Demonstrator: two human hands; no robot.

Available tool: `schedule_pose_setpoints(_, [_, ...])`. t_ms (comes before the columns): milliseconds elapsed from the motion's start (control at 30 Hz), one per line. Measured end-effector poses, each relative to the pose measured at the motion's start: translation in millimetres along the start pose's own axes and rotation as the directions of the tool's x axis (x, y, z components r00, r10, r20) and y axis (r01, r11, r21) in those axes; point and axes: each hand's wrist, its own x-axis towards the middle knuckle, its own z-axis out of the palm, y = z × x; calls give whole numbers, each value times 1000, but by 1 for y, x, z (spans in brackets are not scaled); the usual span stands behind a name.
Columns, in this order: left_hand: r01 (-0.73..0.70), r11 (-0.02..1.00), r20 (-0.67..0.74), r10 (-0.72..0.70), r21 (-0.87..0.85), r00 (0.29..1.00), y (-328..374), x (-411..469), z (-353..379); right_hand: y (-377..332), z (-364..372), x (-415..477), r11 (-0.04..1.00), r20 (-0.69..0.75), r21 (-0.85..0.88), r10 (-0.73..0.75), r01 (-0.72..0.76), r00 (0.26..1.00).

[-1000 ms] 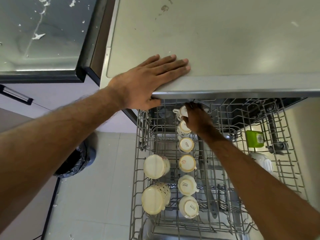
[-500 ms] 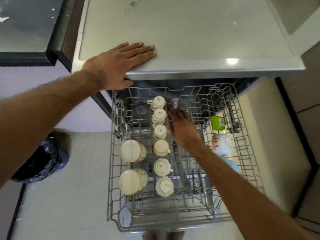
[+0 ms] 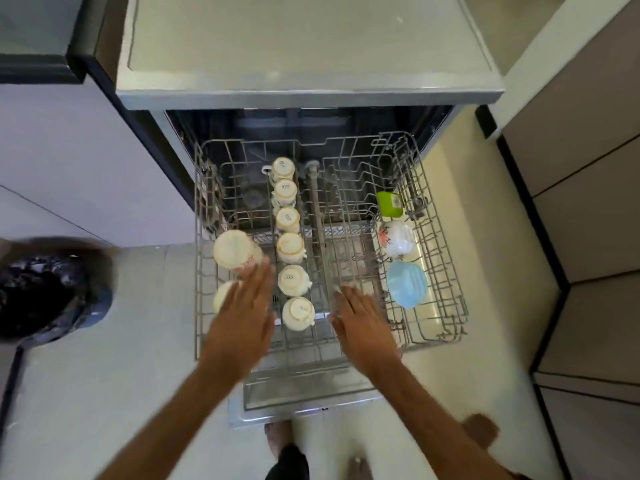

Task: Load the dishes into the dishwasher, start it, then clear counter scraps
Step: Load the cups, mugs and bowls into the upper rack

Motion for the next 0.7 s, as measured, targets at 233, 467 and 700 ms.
schedule_pose_setpoints(233, [-5,985,114,-15,173,993,33,-100,92,31,48,-62,999,6,11,-53,53,999])
schedule_pose_setpoints(467, [111,941,-24,-109,319,994,46,-126,134,77,82,-88,990,-114,-142,-35,19,993])
schedule_pose_setpoints(700, [239,899,-317,-120,368,941,57,-121,184,85,119,-77,966,-436,-252,-166,58,884])
